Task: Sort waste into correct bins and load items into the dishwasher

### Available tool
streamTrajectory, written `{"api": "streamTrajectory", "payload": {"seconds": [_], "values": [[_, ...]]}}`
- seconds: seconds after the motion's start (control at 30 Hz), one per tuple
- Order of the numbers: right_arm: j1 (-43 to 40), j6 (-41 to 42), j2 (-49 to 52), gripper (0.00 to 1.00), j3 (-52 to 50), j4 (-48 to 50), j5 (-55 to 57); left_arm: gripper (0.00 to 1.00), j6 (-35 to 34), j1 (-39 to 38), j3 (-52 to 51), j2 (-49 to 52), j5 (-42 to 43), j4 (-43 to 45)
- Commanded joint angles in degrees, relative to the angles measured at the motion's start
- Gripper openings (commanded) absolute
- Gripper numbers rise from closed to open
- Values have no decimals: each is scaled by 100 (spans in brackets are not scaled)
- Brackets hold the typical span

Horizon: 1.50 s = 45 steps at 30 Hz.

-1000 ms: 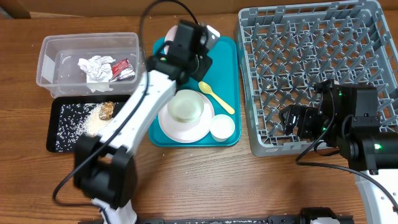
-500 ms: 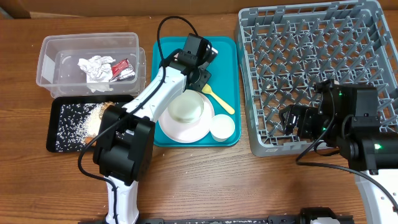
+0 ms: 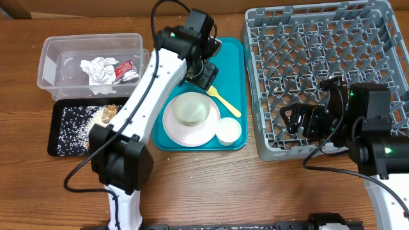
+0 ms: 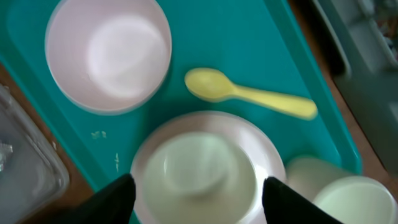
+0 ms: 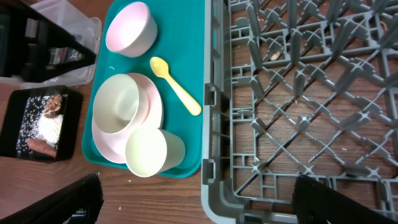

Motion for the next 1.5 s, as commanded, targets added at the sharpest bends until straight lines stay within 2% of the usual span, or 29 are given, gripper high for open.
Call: {"api": "streamTrajectory", "payload": {"seconds": [0.0, 0.13, 0.23, 0.5, 0.67, 0.73, 0.8, 0.83, 0.87, 0.97, 1.03, 1.07, 1.13, 1.23, 1.4, 1.47], "values": [[-17, 7, -26, 100, 24, 81, -157, 57, -125, 4, 334, -188, 649, -769], [-17, 7, -26, 100, 24, 61, -157, 52, -225, -85, 44, -177, 1349, -1377], [-17, 7, -26, 100, 24, 66, -155, 52, -221, -295, -295, -177, 1440, -1425], [-17, 4, -26, 100, 24, -11, -155, 53, -358, -931, -1547, -177, 1318, -243], [-17, 4, -26, 100, 24, -9, -153, 51, -1062, -1005, -2026, -173, 555, 166], [-17, 4, -26, 100, 24, -9, -153, 43, -1167, -994, -2100, -173, 446, 195], [-17, 4, -26, 100, 24, -7, -153, 22, -1167, -994, -2135, -173, 442, 236], [-17, 4, -26, 100, 24, -7, -153, 8, -1167, -997, -2138, -173, 442, 269], [-17, 4, -26, 100, 24, -7, -155, 4, -1169, -999, -2138, -173, 476, 308], [-17, 7, -26, 100, 24, -9, -157, 4, -1165, -997, -2109, -173, 828, 411], [-17, 24, -26, 100, 24, -7, -160, 4, -1134, -927, -1930, -175, 1316, 297], [-17, 24, -26, 100, 24, 0, -258, 4, -846, -697, -1530, -175, 2011, -33], [-17, 24, -26, 100, 24, 20, -367, 4, -570, -442, -1189, -177, 2579, -326], [-17, 26, -26, 100, 24, 142, -636, 4, 122, 212, -656, -177, 3982, -800], [0, 389, 81, 100, 11, 1314, -2068, 4, 1447, 1335, -496, -177, 7077, -1290], [107, 691, 258, 100, 9, 1934, -2352, 4, 1851, 1628, -501, -177, 7903, -1631]]}}
